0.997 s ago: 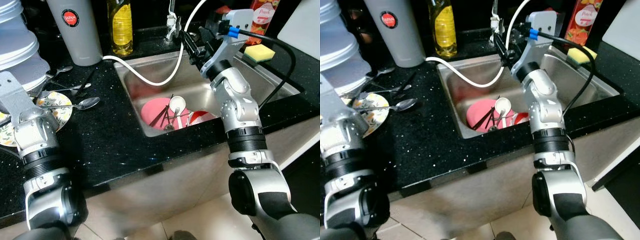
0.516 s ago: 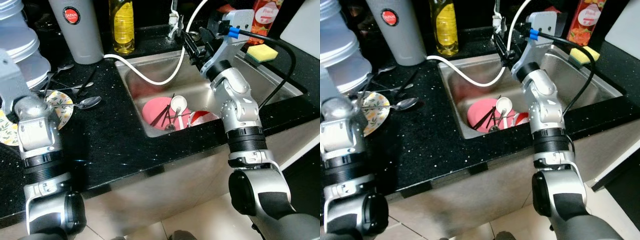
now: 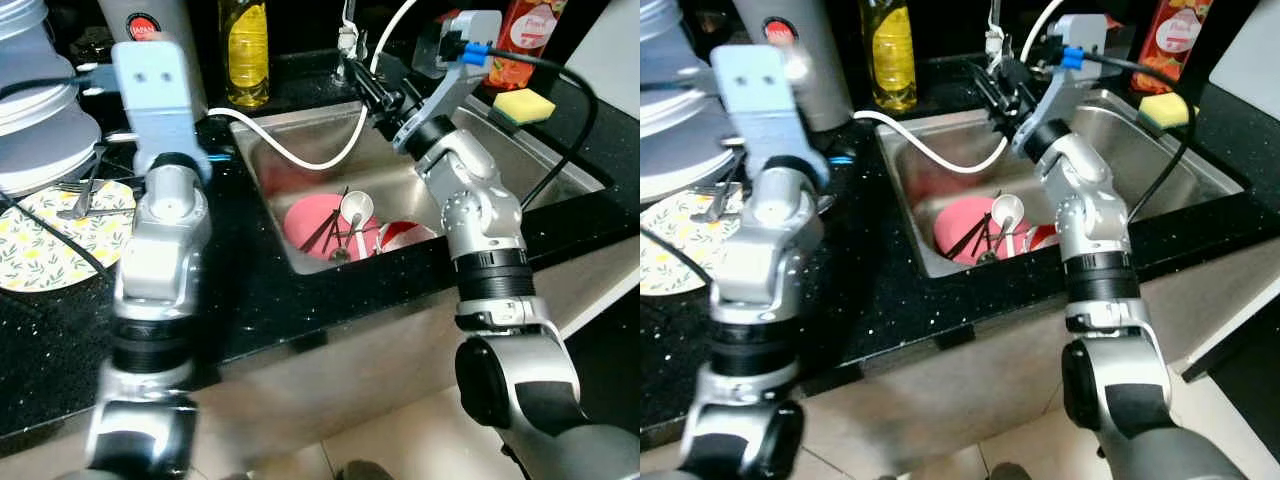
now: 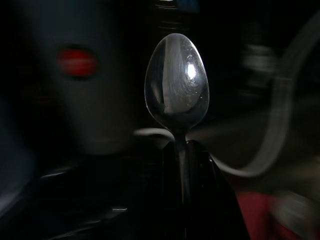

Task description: Kitchen organization

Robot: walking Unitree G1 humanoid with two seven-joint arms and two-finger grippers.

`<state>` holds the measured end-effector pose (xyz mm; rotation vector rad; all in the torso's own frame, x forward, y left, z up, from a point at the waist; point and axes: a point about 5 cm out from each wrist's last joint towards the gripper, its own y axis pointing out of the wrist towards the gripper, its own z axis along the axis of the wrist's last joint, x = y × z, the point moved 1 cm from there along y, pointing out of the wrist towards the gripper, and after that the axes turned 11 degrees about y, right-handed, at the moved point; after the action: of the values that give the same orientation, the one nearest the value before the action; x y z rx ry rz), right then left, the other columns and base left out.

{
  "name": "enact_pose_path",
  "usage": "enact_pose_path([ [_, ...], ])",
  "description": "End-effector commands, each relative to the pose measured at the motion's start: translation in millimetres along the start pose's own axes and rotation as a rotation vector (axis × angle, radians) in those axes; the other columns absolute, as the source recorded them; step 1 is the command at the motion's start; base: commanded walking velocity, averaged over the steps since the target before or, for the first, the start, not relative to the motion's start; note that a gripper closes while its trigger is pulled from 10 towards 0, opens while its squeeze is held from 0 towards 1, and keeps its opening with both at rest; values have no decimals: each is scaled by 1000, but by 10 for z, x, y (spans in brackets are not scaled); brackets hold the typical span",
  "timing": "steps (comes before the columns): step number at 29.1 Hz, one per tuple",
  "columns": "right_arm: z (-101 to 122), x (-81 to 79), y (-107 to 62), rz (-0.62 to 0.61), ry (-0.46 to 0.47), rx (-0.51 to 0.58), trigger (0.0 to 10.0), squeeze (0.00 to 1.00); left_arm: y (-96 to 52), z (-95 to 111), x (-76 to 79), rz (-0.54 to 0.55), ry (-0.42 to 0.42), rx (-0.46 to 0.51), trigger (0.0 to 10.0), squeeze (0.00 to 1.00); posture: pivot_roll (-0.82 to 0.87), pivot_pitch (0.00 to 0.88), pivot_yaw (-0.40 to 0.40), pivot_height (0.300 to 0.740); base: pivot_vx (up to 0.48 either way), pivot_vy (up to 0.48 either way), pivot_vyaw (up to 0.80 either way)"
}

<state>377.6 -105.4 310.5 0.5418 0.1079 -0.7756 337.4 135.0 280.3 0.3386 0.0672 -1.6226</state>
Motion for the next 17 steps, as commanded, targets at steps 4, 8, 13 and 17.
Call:
enact_pose_path([
  [4, -84, -55, -75, 85, 126, -53, 10000, 0, -155, 23, 184, -345, -64, 40, 10000, 0, 19, 2, -13, 740, 0, 0, 0],
  [8, -97, -124, -145, 176, 185, -84, 10000, 0, -278, 169, 268, -504, -116, 144, 10000, 0, 7, 7, -9, 740, 0, 0, 0],
  [13, -108, -66, -200, 154, 216, -118, 10000, 0, -424, 300, 295, -638, -140, 262, 10000, 0, 4, 12, -10, 740, 0, 0, 0],
  [17, -98, -90, -211, 167, 247, -122, 10000, 0, -467, 278, 334, -692, -144, 257, 10000, 0, 0, 15, -11, 740, 0, 0, 0],
])
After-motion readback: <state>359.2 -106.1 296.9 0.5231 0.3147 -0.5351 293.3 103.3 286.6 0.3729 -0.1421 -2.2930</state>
